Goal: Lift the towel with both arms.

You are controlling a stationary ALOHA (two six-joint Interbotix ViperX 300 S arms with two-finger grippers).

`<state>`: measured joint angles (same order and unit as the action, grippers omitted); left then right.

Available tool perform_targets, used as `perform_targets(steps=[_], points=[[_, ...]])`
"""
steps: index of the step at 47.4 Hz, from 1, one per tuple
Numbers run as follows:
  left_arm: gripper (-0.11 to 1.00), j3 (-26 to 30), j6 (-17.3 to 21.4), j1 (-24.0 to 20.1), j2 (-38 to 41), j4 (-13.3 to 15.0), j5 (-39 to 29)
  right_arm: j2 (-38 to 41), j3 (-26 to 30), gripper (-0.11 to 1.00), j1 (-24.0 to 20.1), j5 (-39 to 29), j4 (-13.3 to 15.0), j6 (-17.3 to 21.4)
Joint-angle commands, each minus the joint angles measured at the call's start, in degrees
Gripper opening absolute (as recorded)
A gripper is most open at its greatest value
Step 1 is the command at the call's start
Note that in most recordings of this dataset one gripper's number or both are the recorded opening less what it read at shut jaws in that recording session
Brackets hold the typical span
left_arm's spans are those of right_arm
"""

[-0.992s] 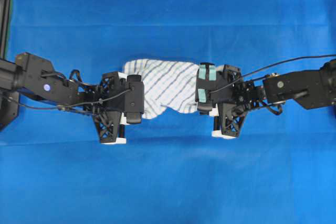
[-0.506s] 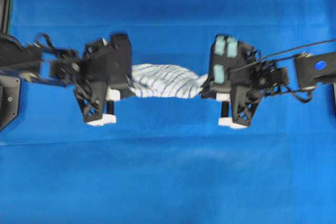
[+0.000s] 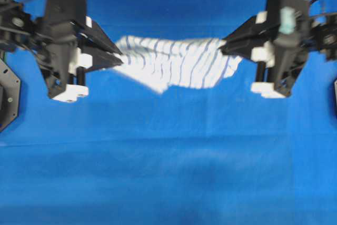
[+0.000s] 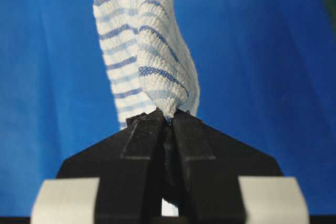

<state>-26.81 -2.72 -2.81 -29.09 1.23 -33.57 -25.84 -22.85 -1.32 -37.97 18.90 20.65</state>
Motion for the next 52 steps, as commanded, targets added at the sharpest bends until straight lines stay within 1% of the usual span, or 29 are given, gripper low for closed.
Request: perform_targets(steps=[1, 10, 14, 30, 40, 44, 46, 47, 48, 52], points=[[0.06, 3.69, 0.0, -0.09, -1.76, -0.26, -0.7, -2.02, 3.43, 0.04, 0.09, -0.88, 0.62, -0.09], [0.06, 5.98, 1.67, -0.09, -2.99, -0.26, -0.88, -3.78, 5.8, 0.04, 0.09, -1.32, 0.7, -1.05], [0.06, 6.15, 1.76, -0.09, -3.52, -0.35, -0.35, -4.13, 6.24, 0.04, 0.09, -1.41, 0.7, -1.41], [0.06, 5.8, 2.11, -0.09, -3.96, -0.35, 0.53, -3.6, 6.24, 0.04, 0.09, -2.11, 0.62, -2.02], [0.07, 5.89, 4.31, -0.09, -3.69, -0.26, 0.88, -3.6, 6.15, 0.04, 0.09, -1.76, 0.62, -3.25], [0.07, 5.71, 4.48, -0.09, -3.96, -0.26, 1.41, -3.6, 6.06, 0.05, 0.09, -1.41, 0.62, -3.34], [0.11, 5.63, 4.31, 0.0, -4.04, -0.26, 1.67, -3.6, 6.06, 0.05, 0.09, -1.41, 0.62, -3.34], [0.16, 5.54, 4.22, 0.0, -4.13, -0.26, 1.85, -3.6, 6.06, 0.08, 0.09, -1.41, 0.7, -3.34], [0.22, 5.45, 4.04, -0.09, -4.22, -0.18, 2.11, -3.6, 6.06, 0.16, 0.09, -1.41, 0.7, -3.34], [0.47, 4.66, 4.04, 0.0, -4.75, -0.18, 2.81, -3.52, 6.06, 0.41, 0.09, -1.58, 1.05, -3.34]])
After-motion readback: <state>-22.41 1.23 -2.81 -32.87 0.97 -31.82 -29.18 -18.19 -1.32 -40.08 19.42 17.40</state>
